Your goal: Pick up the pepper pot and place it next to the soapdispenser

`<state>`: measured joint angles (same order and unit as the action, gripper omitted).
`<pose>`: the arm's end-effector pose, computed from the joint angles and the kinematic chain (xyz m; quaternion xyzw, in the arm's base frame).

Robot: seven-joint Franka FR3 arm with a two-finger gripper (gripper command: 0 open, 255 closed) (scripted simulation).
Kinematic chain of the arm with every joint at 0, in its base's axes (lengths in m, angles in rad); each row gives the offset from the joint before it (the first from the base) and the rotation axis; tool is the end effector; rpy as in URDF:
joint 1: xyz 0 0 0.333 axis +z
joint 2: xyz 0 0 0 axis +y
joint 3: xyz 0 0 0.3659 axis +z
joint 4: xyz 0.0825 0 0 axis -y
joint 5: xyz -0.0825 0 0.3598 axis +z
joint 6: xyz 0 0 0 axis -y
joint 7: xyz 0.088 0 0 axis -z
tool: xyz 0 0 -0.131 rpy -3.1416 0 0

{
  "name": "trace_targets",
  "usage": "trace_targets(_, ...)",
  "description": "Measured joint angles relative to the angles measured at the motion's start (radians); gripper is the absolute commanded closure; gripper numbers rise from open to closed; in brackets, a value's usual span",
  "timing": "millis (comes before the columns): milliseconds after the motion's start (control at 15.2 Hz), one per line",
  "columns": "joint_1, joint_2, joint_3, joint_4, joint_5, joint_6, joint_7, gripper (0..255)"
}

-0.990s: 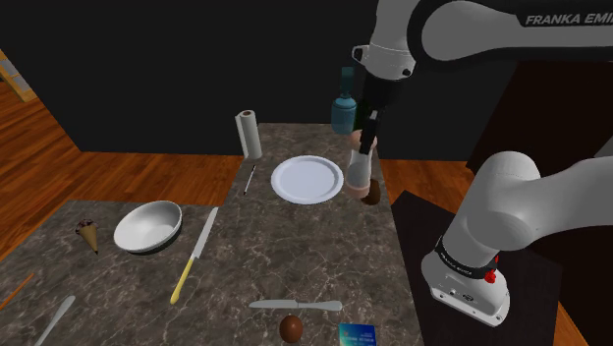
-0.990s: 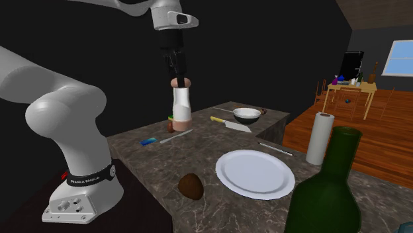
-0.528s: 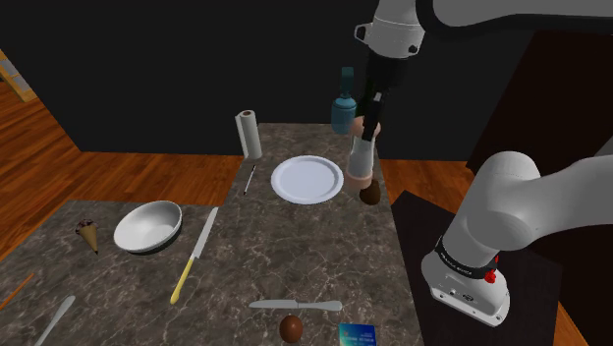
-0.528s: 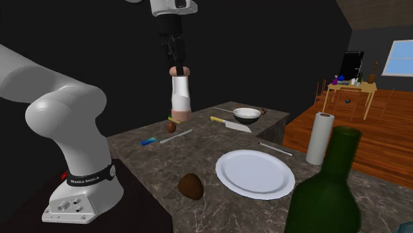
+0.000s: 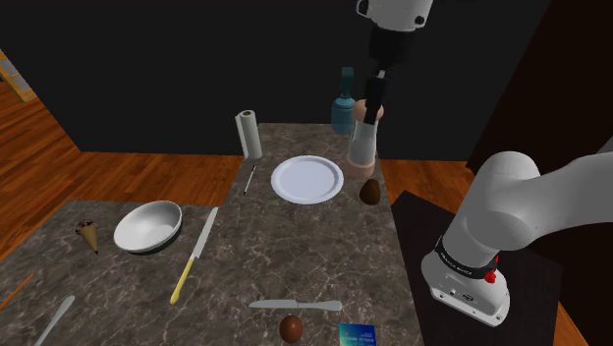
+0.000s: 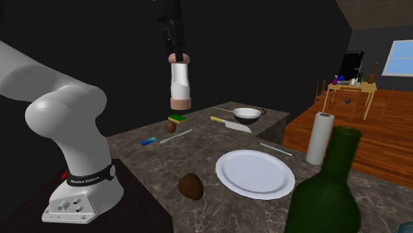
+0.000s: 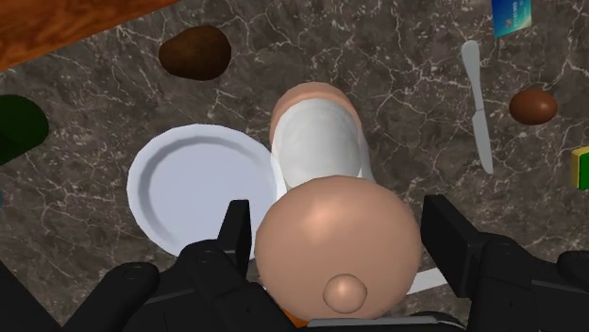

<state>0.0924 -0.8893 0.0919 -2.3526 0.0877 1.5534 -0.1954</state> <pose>0.2094 0.0645 0.6241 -0.9834 -0.1761 -0.0440 0.0071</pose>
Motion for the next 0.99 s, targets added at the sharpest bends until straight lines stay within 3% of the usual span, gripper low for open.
trace_targets(990,-0.006,0.096,-0.008,0.268,-0.010,-0.172,0.007,255)
